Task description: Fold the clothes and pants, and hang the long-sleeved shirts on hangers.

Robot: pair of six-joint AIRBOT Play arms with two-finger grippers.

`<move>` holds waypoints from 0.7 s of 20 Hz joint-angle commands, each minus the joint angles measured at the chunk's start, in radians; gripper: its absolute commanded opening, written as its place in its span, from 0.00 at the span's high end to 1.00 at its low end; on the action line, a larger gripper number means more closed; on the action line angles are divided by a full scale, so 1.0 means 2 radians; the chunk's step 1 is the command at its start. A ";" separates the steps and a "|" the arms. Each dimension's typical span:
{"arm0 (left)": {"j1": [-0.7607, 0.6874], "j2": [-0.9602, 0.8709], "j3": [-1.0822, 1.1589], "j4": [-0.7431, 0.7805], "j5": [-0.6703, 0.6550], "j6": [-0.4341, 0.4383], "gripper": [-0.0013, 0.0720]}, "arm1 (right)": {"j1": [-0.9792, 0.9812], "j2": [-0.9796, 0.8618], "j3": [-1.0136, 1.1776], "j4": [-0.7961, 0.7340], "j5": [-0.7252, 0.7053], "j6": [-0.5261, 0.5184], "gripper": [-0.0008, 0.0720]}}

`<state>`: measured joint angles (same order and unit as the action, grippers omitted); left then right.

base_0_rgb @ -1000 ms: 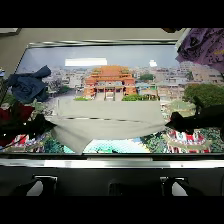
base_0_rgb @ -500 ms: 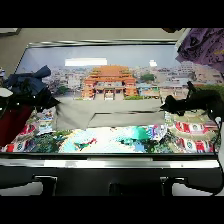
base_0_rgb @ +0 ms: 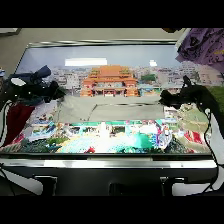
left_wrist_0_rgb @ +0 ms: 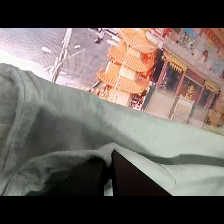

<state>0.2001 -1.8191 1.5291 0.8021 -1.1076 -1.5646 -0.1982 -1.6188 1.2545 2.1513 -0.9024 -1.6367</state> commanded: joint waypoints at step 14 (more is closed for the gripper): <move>0.004 0.098 0.081 0.279 -0.076 -0.071 0.52 | -0.139 -0.083 0.095 0.061 -0.230 -0.069 0.07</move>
<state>0.2241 -1.6890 1.6814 1.1809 -1.2453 -1.6840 -0.4500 -1.7298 1.4342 2.2127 -1.2476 -1.6783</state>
